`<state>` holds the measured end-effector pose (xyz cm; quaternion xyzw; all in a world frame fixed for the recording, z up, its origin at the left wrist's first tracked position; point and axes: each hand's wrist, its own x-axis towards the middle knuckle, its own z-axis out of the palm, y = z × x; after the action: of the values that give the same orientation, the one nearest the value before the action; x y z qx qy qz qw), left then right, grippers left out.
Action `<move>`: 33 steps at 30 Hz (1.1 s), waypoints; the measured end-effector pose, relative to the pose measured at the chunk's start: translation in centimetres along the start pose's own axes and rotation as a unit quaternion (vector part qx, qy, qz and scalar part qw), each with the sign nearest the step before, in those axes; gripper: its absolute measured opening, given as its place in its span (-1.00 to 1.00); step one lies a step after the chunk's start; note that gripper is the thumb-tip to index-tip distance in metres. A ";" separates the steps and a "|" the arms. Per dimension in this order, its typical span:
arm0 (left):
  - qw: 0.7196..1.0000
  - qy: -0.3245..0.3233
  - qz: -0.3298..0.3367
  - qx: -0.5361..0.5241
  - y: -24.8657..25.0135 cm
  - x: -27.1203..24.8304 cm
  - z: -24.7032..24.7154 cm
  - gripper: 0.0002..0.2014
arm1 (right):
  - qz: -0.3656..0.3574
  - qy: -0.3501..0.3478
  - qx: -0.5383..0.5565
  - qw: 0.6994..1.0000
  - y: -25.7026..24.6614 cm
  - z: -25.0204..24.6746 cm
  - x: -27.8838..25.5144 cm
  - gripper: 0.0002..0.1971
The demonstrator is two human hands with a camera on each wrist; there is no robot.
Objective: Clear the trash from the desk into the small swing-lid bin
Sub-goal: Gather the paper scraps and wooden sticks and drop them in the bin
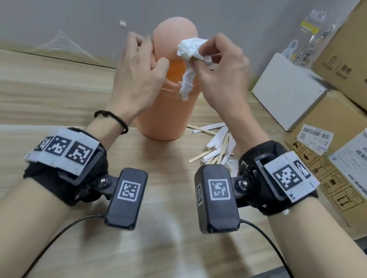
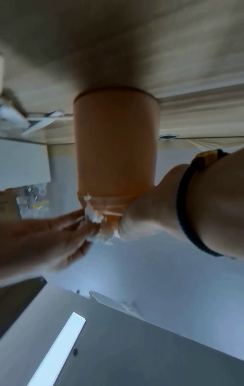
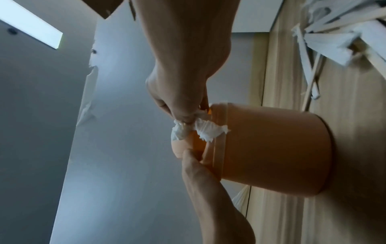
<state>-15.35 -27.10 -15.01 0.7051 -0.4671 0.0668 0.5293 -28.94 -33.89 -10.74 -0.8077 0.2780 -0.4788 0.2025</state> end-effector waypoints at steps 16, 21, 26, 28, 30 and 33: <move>1.000 -0.001 -0.001 -0.021 0.2 -0.3 0.4 -0.75 | -0.070 -0.242 -0.239 0.938 -1.2 0.1 1.8 -0.75; 1.000 -0.008 -0.002 -0.023 0.3 -0.3 0.4 -0.73 | -0.080 -0.364 -0.304 0.877 -2.5 -0.9 2.0 -0.70; 1.000 -0.008 -0.007 -0.027 0.2 -0.1 0.4 -0.75 | -0.034 -0.282 -0.164 0.945 -2.1 -2.6 1.9 -0.42; 0.999 -0.011 -0.009 -0.033 0.2 -0.1 0.4 -0.74 | -0.031 -0.222 -0.102 0.969 -1.8 -3.2 1.0 -0.43; 0.999 -0.015 -0.011 -0.037 0.1 -0.1 0.4 -0.75 | -0.015 -0.191 -0.053 0.980 -1.3 -3.3 -0.1 -0.50; 0.999 -0.014 -0.011 -0.040 0.1 0.0 0.4 -0.80 | -0.008 -0.218 -0.082 0.973 -0.8 -3.1 -1.2 -0.60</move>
<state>-15.64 -27.42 -15.12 0.6898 -0.4689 0.0320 0.5507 -31.98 -32.70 -9.69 -0.9087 0.2591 -0.2687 0.1870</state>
